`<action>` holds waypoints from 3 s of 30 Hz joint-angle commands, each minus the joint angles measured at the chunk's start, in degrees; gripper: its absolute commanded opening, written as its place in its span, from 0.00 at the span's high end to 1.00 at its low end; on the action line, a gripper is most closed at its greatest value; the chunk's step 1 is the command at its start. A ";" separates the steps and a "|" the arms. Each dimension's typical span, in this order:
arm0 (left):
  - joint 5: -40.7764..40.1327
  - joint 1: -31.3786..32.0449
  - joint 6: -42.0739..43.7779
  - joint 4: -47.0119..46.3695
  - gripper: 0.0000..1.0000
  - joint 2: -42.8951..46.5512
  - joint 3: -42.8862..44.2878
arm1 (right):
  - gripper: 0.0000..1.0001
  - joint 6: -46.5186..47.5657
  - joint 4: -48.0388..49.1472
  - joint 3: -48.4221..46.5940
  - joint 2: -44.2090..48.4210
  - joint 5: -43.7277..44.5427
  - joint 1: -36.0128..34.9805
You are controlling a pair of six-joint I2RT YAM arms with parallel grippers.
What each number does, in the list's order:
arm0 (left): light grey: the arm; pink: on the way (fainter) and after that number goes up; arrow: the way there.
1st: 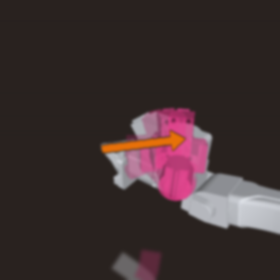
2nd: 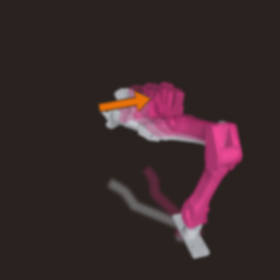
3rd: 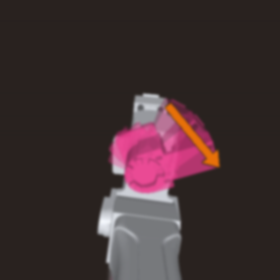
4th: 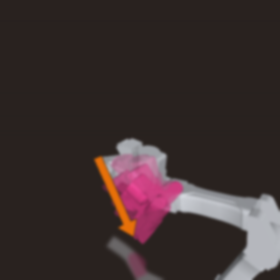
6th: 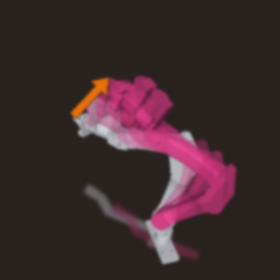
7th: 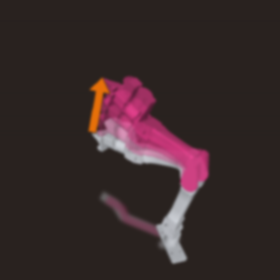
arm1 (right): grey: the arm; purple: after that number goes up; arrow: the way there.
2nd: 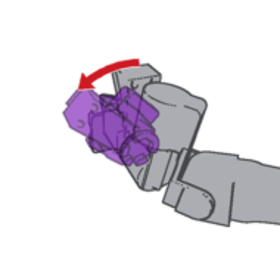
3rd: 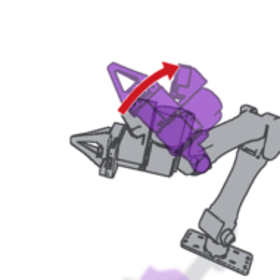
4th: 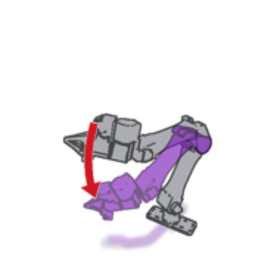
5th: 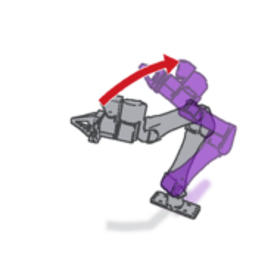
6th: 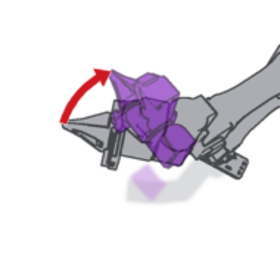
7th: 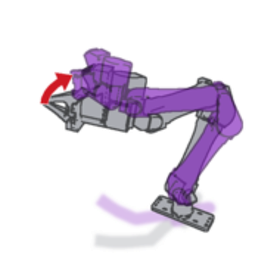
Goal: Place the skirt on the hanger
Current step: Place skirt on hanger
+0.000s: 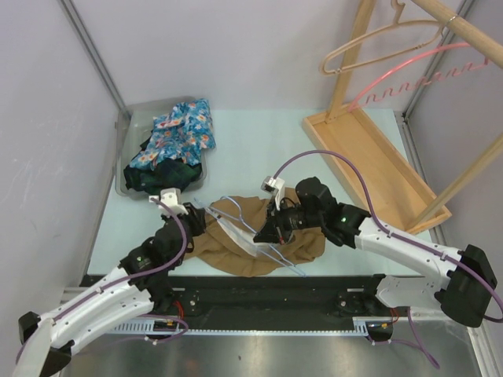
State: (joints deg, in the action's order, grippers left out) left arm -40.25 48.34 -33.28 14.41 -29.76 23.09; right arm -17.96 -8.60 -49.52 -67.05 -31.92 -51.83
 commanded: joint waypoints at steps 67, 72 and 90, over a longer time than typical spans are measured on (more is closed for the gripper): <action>41.92 -21.71 -3.55 -29.54 0.57 5.50 -15.09 | 1.00 -1.64 4.64 -0.40 -0.10 -5.08 -0.29; 37.38 -21.79 -2.23 -16.41 0.52 9.26 -10.80 | 1.00 -2.00 6.31 -0.40 0.07 -4.73 -0.11; 52.08 -21.79 15.76 11.69 0.06 1.48 19.61 | 1.00 -9.83 17.77 -2.24 -6.25 -32.13 11.58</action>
State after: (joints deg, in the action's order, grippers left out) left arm -5.30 26.85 -28.49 24.45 -23.90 37.19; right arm -25.52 4.14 -49.52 -71.00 -50.52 -42.11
